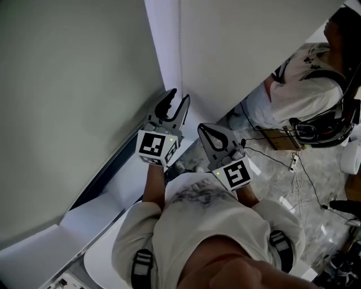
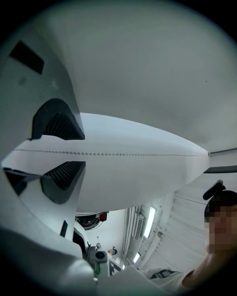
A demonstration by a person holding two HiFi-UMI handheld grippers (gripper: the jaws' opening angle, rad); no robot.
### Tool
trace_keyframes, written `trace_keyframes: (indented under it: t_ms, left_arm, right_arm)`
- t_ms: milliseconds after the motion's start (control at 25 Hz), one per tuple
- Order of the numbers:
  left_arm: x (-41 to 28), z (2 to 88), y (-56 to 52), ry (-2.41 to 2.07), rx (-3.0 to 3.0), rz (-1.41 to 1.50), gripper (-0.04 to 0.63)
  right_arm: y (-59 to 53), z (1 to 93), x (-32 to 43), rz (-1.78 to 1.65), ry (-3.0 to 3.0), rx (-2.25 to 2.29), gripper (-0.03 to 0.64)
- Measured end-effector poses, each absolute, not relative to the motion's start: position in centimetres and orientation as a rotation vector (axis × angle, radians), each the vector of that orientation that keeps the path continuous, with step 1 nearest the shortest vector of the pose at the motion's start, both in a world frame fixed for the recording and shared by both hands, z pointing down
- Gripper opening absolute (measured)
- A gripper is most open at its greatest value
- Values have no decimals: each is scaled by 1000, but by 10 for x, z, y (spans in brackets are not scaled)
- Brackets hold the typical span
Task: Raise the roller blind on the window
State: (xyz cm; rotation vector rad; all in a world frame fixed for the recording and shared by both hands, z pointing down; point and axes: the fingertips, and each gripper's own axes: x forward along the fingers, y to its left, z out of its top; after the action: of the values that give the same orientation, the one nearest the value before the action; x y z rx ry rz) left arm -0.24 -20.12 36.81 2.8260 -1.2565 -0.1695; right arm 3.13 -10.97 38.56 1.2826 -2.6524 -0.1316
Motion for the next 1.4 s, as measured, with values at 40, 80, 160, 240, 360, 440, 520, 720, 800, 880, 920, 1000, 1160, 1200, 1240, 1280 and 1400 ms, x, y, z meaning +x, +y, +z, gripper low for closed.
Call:
trace_keyframes:
  t_ms: [40,80,160,240,360,440,520,720,800,880,920,1000,1160,1200,1240,1280,1400]
  left_arm:
    - [-2,367,-203,-1249,2827,-174,143]
    - [-1,366,-204,-1240,2827,-178,143]
    - [1,368,-207,-1213,2832,-180,141]
    - [2,370,-208,-1201,2838,-178,105]
    - [4,373,-211,-1203,2843,-175,31]
    - [6,375,-210,-1194,2849,-167,14]
    - [3,372,-207,-1185,2852,-162,11]
    - [-4,379,-192,-1154,2828,-179,9]
    - [-7,387,-183,-1139,2807,-190,9]
    - [-11,390,-174,-1134,2786,-189,9]
    - [-14,389,-170,-1140,2780,-183,9]
    - [-19,387,-162,-1181,2789,-158,9]
    - [-25,390,-152,-1274,2815,-137,9]
    - [-26,391,-151,-1282,2806,-141,8]
    - [-27,392,-150,-1291,2797,-143,8]
    - [-28,393,-149,-1299,2789,-143,8]
    - [-29,396,-146,-1306,2771,-142,8]
  right_arm:
    - [-110,384,32,-128,-2646,1292,63]
    - [-110,384,33,-123,-2639,1304,63]
    - [-111,386,35,-118,-2623,1326,63]
    - [-112,389,38,-118,-2611,1337,63]
    - [-114,393,44,-112,-2602,1345,63]
    - [-114,393,45,-110,-2602,1346,63]
    - [-114,388,42,-117,-2610,1342,63]
    - [-115,381,35,-138,-2658,1323,63]
    - [-115,379,31,-148,-2677,1305,63]
    - [-115,368,24,-159,-2697,1277,63]
    - [-114,360,20,-162,-2710,1261,63]
    - [-112,344,12,-176,-2742,1228,63]
    - [-112,322,1,-234,-2783,1168,63]
    - [-112,318,-1,-243,-2794,1152,63]
    - [-113,315,-4,-249,-2806,1132,63]
    - [-113,311,-7,-252,-2817,1111,63]
    - [-114,299,-16,-264,-2843,1058,63]
